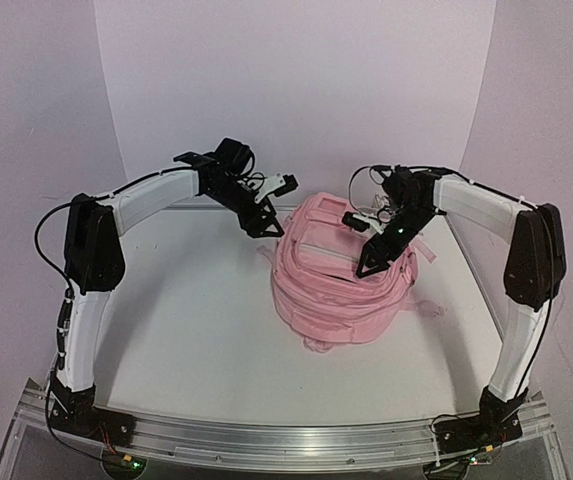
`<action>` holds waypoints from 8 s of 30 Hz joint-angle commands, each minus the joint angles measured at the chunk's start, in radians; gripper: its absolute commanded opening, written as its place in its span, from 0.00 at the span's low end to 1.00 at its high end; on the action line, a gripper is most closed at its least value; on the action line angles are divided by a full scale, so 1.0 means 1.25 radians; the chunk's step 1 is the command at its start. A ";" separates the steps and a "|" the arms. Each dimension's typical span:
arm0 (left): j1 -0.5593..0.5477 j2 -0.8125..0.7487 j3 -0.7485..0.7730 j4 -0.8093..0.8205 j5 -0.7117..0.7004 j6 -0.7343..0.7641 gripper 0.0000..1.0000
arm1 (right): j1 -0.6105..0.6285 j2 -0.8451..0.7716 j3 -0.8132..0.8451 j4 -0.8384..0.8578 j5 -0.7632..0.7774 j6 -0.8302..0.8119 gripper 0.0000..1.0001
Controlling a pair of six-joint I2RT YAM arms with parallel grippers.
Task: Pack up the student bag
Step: Adjust the student bag at the center of the board, then zip the student bag at the center of the board.
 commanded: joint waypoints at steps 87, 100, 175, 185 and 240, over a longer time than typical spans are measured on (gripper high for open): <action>-0.210 -0.171 -0.261 -0.127 -0.146 0.042 0.44 | -0.108 0.015 0.068 -0.235 -0.176 -0.180 0.73; -0.223 -0.172 -0.262 -0.155 -0.174 -0.030 0.23 | -0.191 0.005 0.024 -0.303 -0.178 -0.175 0.75; -0.299 -0.139 -0.237 -0.056 -0.287 -0.869 0.00 | 0.025 -0.130 -0.441 0.551 -0.358 0.724 0.00; -0.329 0.101 0.137 -0.079 -0.234 -0.861 0.00 | 0.086 -0.162 -0.477 0.649 -0.341 0.801 0.00; -0.385 -0.358 -0.301 0.059 -0.600 -1.003 1.00 | -0.005 -0.404 -0.464 0.401 -0.168 0.340 0.61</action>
